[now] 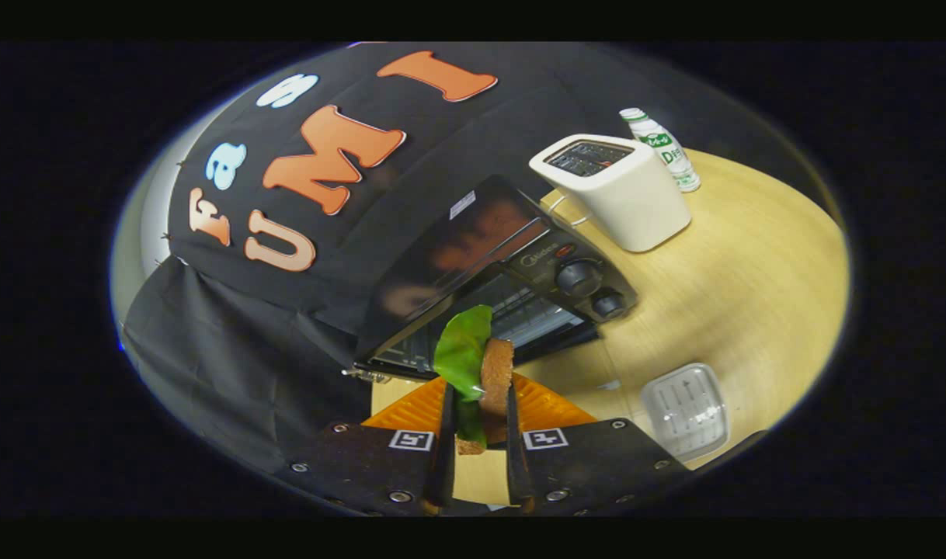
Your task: Open the toaster oven, put the food inside, and close the toaster oven door.
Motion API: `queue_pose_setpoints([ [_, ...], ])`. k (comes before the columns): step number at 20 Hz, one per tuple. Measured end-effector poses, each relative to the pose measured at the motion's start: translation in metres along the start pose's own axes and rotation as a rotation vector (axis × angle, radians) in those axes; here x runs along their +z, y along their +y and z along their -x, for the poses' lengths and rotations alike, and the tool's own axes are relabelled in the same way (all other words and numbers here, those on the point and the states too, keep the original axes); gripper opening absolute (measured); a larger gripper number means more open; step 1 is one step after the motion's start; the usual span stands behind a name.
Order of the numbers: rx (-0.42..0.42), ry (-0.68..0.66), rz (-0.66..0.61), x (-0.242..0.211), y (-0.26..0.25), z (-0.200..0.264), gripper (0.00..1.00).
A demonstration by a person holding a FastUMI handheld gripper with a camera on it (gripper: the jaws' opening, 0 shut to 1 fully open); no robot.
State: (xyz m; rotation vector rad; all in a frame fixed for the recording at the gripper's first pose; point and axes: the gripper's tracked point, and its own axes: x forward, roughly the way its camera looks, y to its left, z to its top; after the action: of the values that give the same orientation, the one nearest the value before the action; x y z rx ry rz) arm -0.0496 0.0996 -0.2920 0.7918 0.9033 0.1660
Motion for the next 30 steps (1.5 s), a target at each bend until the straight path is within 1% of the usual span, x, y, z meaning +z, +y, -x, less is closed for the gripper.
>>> queue_pose_setpoints([
  [4,0.046,-0.02,-0.055,0.0,0.009,-0.035,0.28],
  [8,0.086,-0.042,-0.158,0.003,0.012,-0.067,0.28],
  [14,0.101,-0.08,-0.282,0.01,0.012,-0.108,0.28],
  [17,0.081,-0.115,-0.292,0.013,0.008,-0.123,0.27],
  [19,0.083,-0.136,-0.349,0.018,0.007,-0.132,0.28],
  [21,0.066,-0.169,-0.36,0.021,0.005,-0.144,0.27],
  [23,0.046,-0.183,-0.402,0.022,0.0,-0.15,0.31],
  [24,0.049,-0.189,-0.424,0.024,0.004,-0.149,0.33],
  [25,0.029,-0.186,-0.442,0.022,0.001,-0.151,0.35],
  [27,0.018,-0.184,-0.45,0.021,-0.002,-0.147,0.45],
  [29,0.001,-0.168,-0.422,0.016,-0.004,-0.14,0.54],
  [30,-0.003,-0.154,-0.406,0.013,-0.003,-0.132,0.57],
])
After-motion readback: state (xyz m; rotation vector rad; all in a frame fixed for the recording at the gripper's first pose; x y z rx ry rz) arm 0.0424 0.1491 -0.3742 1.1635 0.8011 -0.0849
